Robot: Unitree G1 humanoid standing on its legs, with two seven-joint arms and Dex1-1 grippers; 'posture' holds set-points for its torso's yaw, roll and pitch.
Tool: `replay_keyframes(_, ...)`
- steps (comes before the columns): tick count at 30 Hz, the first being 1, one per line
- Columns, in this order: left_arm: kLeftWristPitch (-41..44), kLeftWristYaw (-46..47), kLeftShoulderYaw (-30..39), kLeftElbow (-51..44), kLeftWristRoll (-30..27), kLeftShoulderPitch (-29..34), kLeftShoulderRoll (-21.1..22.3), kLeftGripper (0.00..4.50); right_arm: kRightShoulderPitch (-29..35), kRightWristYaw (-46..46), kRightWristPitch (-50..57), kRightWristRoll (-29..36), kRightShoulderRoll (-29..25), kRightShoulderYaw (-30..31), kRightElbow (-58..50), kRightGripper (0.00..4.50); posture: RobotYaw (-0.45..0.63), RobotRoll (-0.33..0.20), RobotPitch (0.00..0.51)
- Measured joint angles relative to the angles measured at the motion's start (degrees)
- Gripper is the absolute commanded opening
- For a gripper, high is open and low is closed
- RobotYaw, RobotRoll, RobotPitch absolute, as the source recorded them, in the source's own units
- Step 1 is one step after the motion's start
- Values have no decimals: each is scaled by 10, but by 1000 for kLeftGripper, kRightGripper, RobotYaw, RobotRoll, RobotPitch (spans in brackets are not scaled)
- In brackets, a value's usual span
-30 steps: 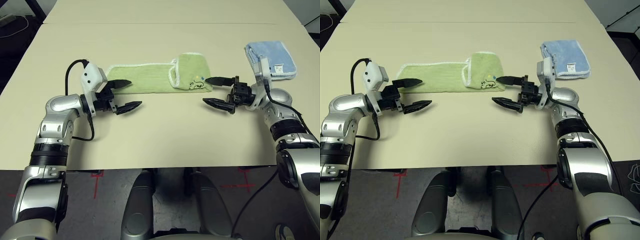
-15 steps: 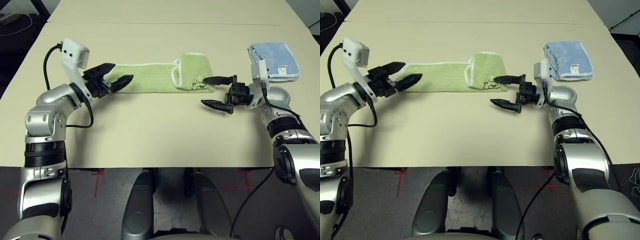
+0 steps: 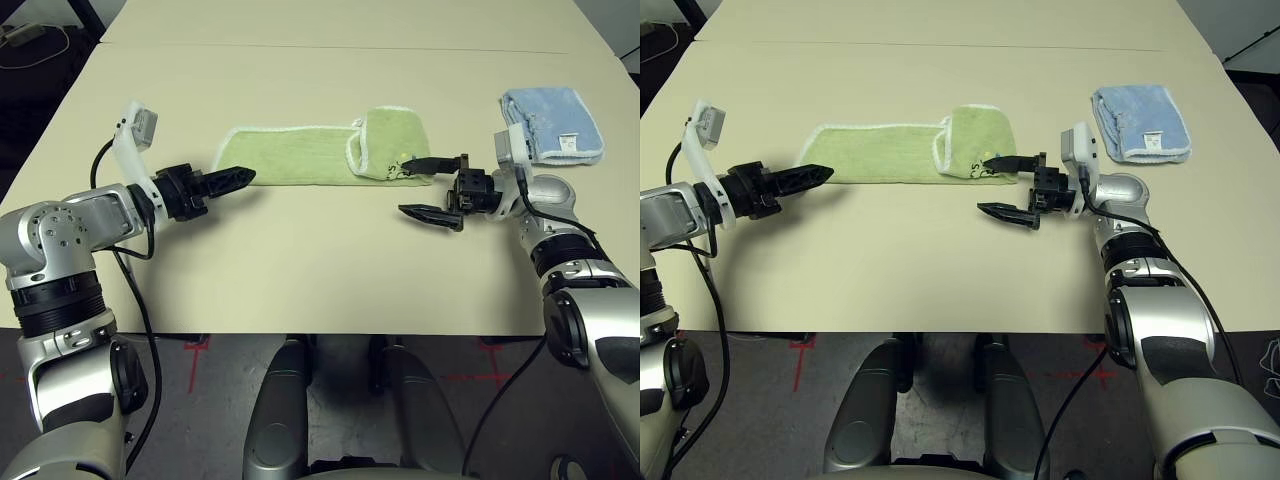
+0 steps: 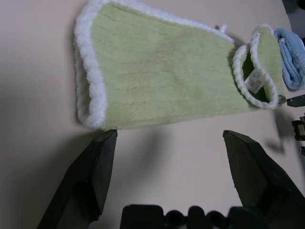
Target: Fold the towel and set it aside.
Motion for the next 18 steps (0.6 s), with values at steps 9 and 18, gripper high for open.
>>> replay_keyframes(9,11,39,40,46,1,-17,-25,4500,-4,-3,0,0,-3,-6,0,4475,102,0,252)
replay_keyframes(18,-29,81,54,91,8,-51,-60,4500,-4,-2,0,0,-7,-8,-2,4475,87,0,251)
